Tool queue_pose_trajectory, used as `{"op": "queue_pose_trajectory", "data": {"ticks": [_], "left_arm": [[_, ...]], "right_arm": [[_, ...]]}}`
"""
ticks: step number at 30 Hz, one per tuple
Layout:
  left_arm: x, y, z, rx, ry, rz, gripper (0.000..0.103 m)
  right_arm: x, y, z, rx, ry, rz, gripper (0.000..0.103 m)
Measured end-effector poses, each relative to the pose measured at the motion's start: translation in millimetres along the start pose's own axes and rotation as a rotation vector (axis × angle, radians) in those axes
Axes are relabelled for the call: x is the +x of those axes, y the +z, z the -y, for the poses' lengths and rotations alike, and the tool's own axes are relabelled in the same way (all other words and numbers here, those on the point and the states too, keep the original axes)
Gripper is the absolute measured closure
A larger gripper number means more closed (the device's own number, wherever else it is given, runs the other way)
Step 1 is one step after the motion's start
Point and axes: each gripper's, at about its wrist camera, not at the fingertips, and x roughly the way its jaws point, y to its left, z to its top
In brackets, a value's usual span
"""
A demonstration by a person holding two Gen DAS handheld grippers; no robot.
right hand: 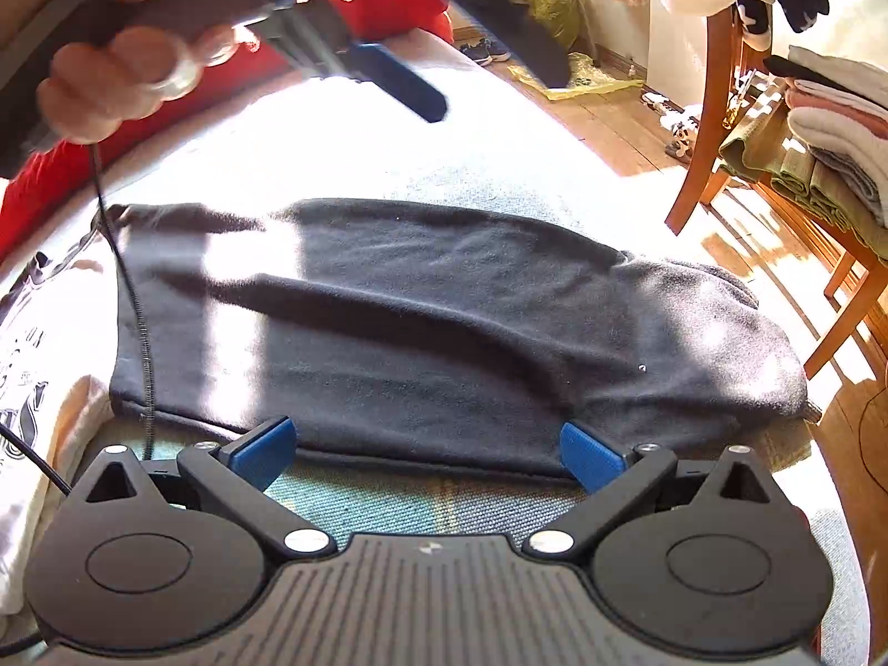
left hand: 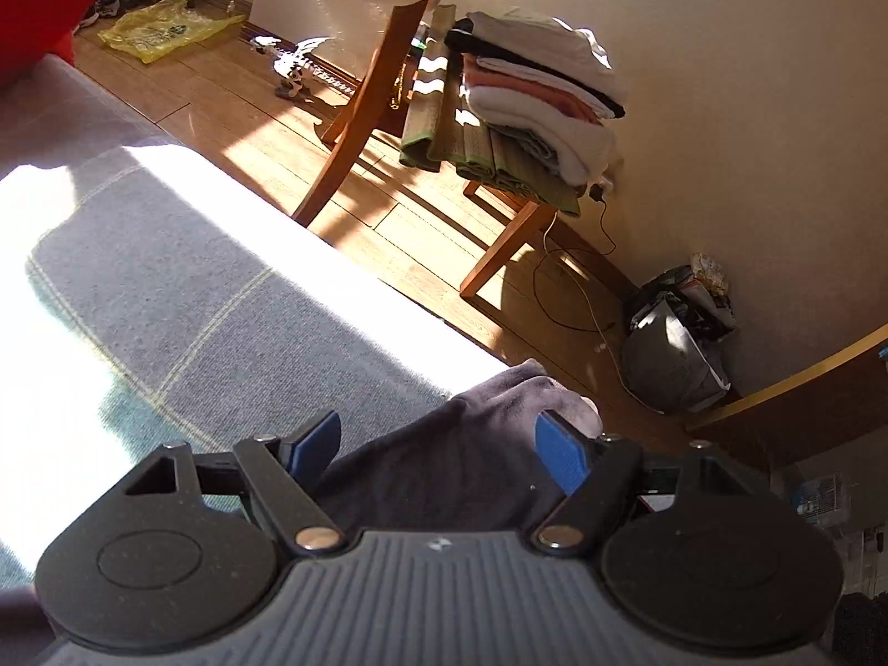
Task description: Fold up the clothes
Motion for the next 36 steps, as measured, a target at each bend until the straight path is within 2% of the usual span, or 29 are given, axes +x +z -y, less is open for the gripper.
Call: {"op": "queue_pose_trajectory", "data": {"ticks": [7, 14, 18, 22, 25, 29, 34, 36], "left_arm": [[-112.5, -61.2, -60.7, -0.075, 0.172, 0.086, 0.026], [-194.9, -201.7, -100.3, -0.207, 0.272, 0.113, 0.026], [-210.9, -286.5, -124.1, -0.31, 0.302, 0.113, 0.026], [-202.2, -349.1, -148.4, -0.404, 0.296, 0.116, 0.026], [-197.0, -393.1, -171.9, -0.521, 0.23, 0.126, 0.026], [-221.0, -411.7, -179.6, -0.57, 0.163, 0.201, 0.025], [-261.7, -402.4, -201.7, -0.56, 0.206, 0.296, 0.025], [-263.2, -390.0, -221.4, -0.562, 0.234, 0.324, 0.025]], "right_arm": [[-3.8, 13.9, -41.9, -0.049, 0.02, 0.019, 0.0], [-16.1, 5.5, -126.5, -0.153, 0.06, 0.019, 0.0], [-19.2, -3.2, -193.4, -0.202, 0.127, 0.006, 0.0], [-9.9, -15.2, -261.6, -0.268, 0.204, -0.038, 0.0], [1.0, -28.7, -292.6, -0.299, 0.229, -0.105, 0.0], [21.3, -50.5, -304.6, -0.32, 0.169, -0.263, 0.0], [10.4, -47.1, -306.3, -0.345, 0.143, -0.233, 0.0], [13.3, -37.0, -305.3, -0.316, 0.141, -0.22, 0.0]]}}
